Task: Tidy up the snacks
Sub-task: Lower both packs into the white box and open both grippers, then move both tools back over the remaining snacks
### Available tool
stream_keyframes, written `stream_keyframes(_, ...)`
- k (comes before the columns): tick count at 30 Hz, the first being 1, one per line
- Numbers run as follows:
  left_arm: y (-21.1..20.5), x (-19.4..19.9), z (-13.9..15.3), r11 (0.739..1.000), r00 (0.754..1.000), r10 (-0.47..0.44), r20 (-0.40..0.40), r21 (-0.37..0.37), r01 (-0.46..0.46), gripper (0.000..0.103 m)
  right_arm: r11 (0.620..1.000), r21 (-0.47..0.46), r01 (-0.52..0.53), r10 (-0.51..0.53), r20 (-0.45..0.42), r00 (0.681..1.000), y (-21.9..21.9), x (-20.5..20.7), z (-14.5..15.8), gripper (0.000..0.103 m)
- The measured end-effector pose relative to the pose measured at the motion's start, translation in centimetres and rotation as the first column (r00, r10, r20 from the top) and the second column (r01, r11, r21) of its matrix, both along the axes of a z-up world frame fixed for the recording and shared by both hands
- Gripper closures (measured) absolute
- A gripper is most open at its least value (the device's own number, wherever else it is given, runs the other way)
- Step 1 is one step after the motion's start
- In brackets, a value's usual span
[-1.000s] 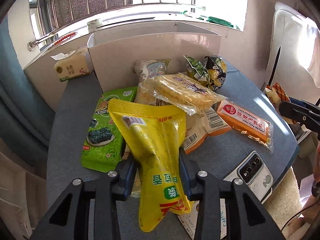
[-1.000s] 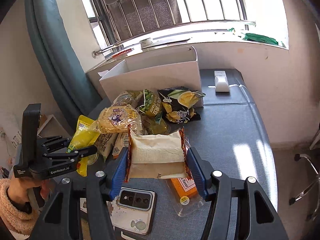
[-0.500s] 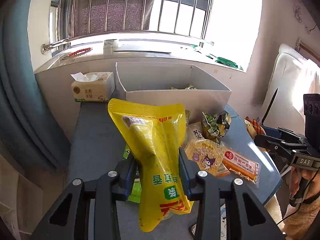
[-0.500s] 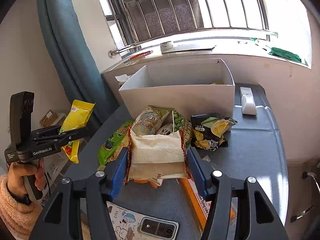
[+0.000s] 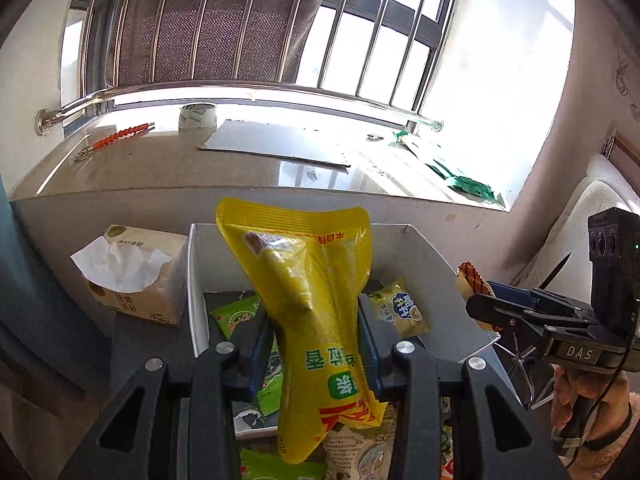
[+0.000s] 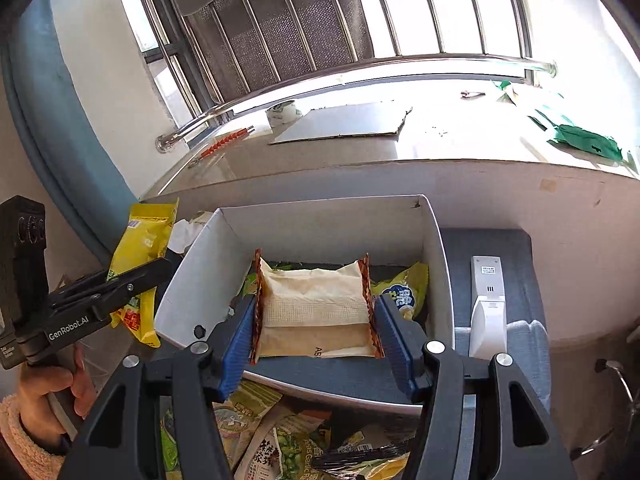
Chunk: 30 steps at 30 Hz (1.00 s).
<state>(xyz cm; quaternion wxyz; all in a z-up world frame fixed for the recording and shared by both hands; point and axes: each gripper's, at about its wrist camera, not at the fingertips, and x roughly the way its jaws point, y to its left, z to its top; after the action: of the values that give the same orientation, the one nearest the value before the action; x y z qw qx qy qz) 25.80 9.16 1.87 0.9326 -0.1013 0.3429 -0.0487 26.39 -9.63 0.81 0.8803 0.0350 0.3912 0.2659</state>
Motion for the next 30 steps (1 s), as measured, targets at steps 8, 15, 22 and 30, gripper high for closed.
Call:
stream_keyframes(8,-0.2,2.0,-1.8,0.998,1.0,0.002,-0.03,0.059,0.0,0.0,0.999,0.032,0.031,-0.031,0.002,1.0,-0.8,0.8,-0.5,0.0)
stream_keyframes(15,0.1,-2.0,-0.8,0.999,0.999,0.035,0.038,0.037,-0.036,0.0,0.998,0.059,-0.012,0.012,0.003,1.0,-0.3,-1.6,-1.0,0.0)
stream_keyframes(22,-1.4,-8.5,0.9,0.998,0.992,0.005,0.128,0.059,-0.012,0.0,0.995,0.082,-0.055,0.05,0.056,0.997,-1.4,-6.8,0.4,0.0)
stream_keyframes(30,-3.1,-16.4,1.5,0.994,0.98,-0.014,0.199,0.108,-0.008,0.0,0.994,0.069,-0.082,0.071,0.142,0.987,-4.1,-14.0,0.6,0.0)
